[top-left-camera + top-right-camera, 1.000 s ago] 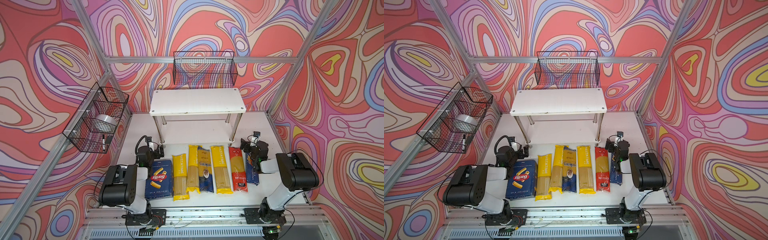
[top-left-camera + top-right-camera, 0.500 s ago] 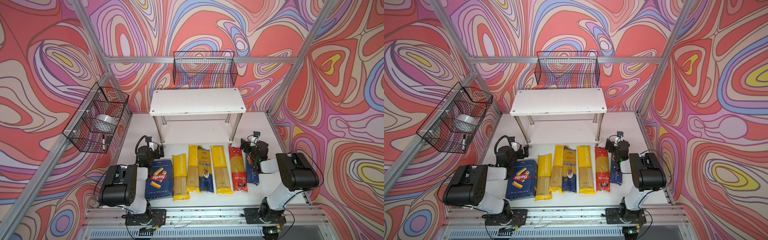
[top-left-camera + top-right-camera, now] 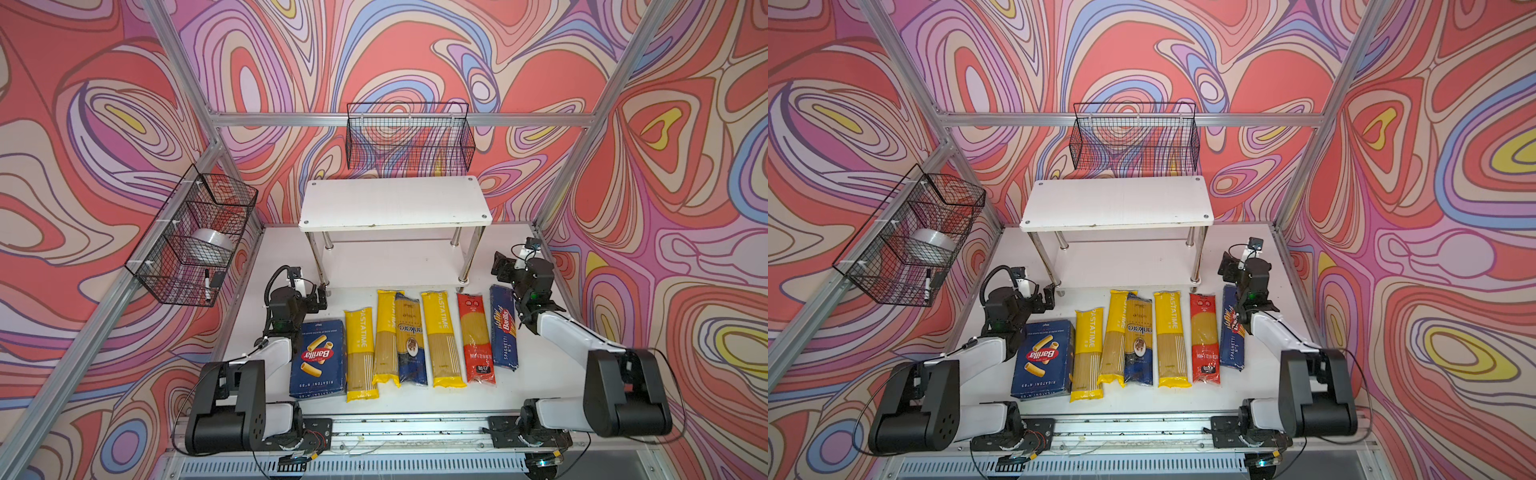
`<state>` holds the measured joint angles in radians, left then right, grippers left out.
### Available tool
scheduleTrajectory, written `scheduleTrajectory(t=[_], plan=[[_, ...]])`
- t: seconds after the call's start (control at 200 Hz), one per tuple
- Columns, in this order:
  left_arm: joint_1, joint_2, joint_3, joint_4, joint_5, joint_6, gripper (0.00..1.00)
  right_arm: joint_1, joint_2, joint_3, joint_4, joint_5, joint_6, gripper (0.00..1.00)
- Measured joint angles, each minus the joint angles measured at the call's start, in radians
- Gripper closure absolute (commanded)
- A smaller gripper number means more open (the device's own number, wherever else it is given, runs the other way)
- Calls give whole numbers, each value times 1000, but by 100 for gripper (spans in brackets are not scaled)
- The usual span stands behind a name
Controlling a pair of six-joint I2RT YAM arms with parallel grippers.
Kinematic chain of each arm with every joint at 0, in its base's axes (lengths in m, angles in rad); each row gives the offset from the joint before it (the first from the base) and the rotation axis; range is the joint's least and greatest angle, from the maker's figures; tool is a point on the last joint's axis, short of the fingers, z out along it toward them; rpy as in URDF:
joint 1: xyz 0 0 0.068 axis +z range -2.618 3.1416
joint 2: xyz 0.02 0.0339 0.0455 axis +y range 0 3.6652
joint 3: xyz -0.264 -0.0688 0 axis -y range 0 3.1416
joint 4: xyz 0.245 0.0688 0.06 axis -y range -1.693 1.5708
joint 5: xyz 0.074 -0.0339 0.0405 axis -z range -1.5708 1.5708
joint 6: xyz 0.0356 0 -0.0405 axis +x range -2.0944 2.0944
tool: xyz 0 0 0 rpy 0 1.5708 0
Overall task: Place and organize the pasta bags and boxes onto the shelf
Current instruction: 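Move the right gripper over the yellow PASTATIME bag while the left arm lowers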
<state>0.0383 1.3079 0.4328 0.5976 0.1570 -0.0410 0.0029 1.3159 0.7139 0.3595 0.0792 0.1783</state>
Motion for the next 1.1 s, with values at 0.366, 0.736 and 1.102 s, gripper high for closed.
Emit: scheduleTrajectory(t=[0.366,0.736,1.102], plan=[[-169,-249,104,-326,114,-49,0,370,-170,194,-667,76,181,17],[-286,-497,-42,-526,25,-94,0,639,-79,203,-947,103,273,16],[-286,-511,-64,-562,-26,-80,0,696,14,200,-1024,80,310,15]])
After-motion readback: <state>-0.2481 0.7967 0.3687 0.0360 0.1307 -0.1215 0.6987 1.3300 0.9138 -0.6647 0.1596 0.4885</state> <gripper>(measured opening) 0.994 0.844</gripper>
